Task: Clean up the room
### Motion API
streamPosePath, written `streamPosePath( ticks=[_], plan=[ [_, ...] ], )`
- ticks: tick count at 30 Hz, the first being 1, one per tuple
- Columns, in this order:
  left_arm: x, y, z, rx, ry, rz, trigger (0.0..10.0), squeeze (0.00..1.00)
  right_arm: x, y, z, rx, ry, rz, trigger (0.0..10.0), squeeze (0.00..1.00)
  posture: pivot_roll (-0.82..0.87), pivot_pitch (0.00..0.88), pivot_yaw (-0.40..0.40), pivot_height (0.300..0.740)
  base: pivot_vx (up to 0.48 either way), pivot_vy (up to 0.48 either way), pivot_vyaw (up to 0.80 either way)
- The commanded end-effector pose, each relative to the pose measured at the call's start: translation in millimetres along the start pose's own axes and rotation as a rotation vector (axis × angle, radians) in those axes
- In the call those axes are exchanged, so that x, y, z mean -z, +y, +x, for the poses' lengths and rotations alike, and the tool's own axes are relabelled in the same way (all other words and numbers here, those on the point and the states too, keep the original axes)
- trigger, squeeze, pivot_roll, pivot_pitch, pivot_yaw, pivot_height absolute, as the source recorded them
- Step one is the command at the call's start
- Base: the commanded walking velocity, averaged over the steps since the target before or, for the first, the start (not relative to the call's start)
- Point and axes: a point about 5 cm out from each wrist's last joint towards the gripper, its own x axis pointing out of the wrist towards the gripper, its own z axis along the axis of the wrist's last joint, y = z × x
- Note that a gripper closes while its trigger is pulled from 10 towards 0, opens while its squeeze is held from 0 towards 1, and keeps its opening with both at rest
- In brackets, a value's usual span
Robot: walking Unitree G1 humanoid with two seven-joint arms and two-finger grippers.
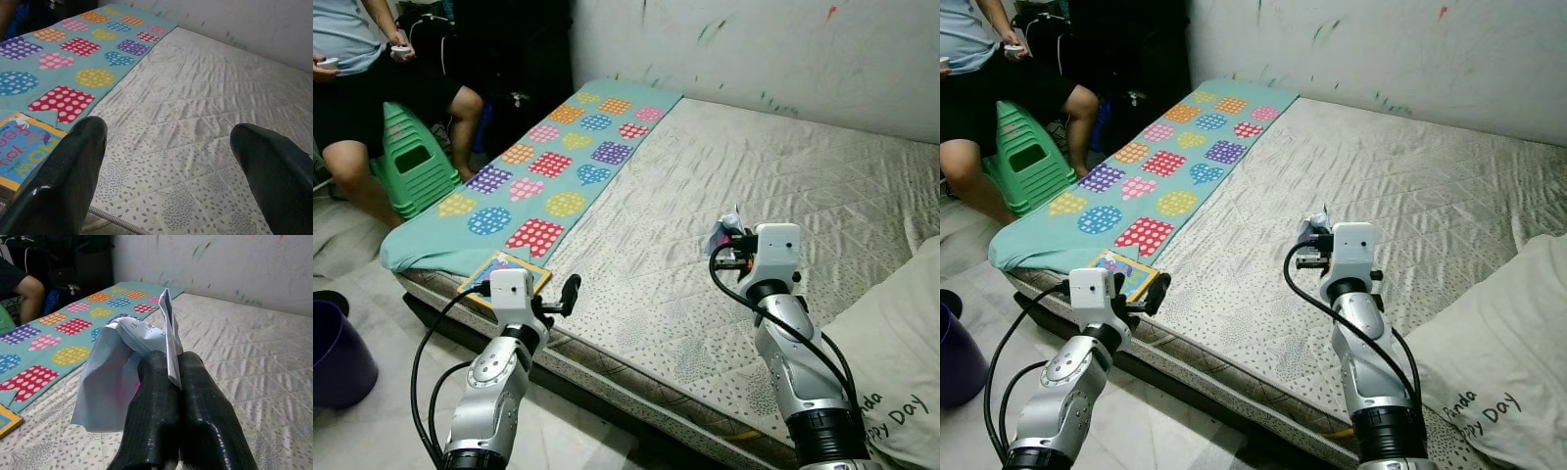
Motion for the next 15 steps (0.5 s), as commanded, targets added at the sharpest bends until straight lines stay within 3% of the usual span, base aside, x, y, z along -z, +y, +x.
streamPosePath(
  ticks=[1,14,15],
  plan=[
    [-0.9,1.5,-0.4,-0.001,-0.001,0.013,10.0,0.00,-1.7,3.3,0.5,-0.018,-0.010,-0.011,10.0,0.00,-0.14,0.000,0.022,0.740,0.000,0.000,0.00],
    [-0.2,2.9,-0.9,0.001,0.005,0.000,10.0,0.00,2.5,3.1,1.2,-0.016,0.015,0.007,10.0,0.00,-0.13,0.000,0.020,0.740,0.000,0.000,0.00],
    [-0.2,3.1,-0.9,0.000,0.006,0.000,10.0,0.00,3.1,2.8,1.2,-0.013,0.020,0.008,10.0,0.00,-0.13,0.000,0.020,0.740,0.000,0.000,-0.80]
  ],
)
